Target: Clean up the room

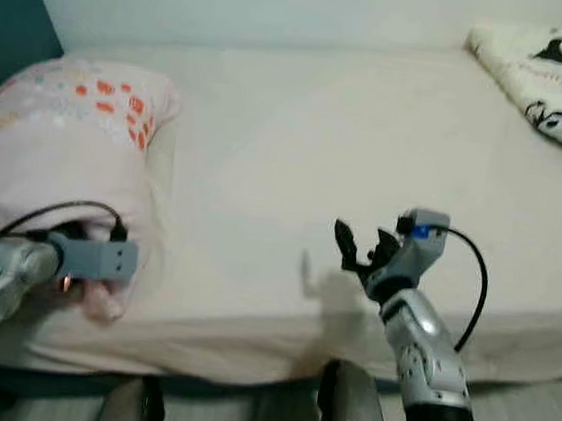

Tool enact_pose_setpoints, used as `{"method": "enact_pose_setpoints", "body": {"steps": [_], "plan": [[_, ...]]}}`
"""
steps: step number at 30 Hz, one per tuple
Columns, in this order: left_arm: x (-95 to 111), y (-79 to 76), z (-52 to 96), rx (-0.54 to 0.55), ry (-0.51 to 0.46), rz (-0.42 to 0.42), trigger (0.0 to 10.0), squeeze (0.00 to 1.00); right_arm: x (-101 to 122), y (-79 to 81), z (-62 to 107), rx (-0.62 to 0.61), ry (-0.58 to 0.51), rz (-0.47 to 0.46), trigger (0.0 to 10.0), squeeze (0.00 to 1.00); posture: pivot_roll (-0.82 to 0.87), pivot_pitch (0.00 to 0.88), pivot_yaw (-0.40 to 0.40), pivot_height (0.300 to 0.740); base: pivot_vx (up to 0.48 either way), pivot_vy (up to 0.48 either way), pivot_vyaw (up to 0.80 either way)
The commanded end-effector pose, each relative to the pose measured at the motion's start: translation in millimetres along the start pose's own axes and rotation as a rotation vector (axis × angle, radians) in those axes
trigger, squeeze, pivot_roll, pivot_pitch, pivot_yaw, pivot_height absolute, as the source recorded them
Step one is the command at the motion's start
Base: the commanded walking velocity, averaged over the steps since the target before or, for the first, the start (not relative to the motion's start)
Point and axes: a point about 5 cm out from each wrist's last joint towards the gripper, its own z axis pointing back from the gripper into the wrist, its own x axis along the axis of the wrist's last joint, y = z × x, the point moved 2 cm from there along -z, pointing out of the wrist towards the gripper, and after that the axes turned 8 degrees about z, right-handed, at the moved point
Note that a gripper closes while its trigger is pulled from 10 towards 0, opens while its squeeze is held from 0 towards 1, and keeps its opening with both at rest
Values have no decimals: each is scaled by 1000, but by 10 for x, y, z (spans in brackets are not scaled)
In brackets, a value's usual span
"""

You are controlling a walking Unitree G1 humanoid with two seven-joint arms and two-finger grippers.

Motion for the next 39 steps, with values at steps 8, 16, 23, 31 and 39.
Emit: {"method": "enact_pose_setpoints", "body": {"steps": [8, 16, 23, 31, 39], "plan": [[-436, -83, 78, -4, 157, -61, 10000, 0, -30, -11, 50, -7, 13, 0, 10000, 0, -73, 158, 23, 471, 0, 0, 0], [-942, 127, 327, 57, 382, -104, 10000, 0, -28, 7, 12, 0, 15, -3, 10000, 0, -51, 150, 13, 471, 0, 0, 0], [-932, 187, 342, 5, 406, -78, 10000, 0, -21, 16, -1, 4, 13, -4, 10000, 0, -55, 141, 16, 471, 0, 0, 0], [-909, -220, 453, -363, 379, -29, 10000, 0, 0, -6, -19, 5, 10, -3, 10000, 0, -56, 122, 11, 471, 0, 0, 0], [-750, -172, 1053, -720, 256, -143, 10000, 0, 64, 4, -108, 17, -11, -9, 10000, 0, -31, 89, 8, 471, 0, 0, 0]]}}
